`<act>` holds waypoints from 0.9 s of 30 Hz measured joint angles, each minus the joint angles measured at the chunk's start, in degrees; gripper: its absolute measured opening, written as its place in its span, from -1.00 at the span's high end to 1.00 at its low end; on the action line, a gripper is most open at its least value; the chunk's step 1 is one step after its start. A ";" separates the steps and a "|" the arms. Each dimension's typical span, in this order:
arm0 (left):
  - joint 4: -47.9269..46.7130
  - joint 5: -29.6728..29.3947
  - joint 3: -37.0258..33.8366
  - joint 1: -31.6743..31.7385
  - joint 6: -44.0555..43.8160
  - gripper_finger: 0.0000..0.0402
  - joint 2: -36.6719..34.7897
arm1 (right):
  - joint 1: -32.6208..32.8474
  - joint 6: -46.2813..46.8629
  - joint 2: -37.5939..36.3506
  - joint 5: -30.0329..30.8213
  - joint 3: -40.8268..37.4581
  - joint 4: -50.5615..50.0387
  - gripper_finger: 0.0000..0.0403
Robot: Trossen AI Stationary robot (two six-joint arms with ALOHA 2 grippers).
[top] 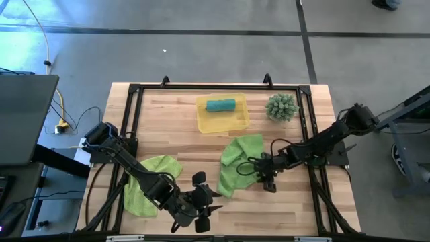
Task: Roll microfiber towels into tight, uniform cylinder then place into a basket
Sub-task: Fold the green microfiber cloth
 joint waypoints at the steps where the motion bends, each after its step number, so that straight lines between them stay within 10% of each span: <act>1: 0.00 0.00 0.00 0.00 0.01 0.23 0.00 | 0.02 -0.16 0.00 -2.26 0.00 0.00 0.46; 9: -0.04 0.13 0.00 0.00 0.01 0.23 0.00 | 0.02 -1.51 0.00 -11.76 0.00 0.00 0.46; 27: -0.44 0.01 0.00 0.04 0.01 0.23 0.00 | 10.12 -16.82 -0.02 4.21 -0.02 -0.21 0.46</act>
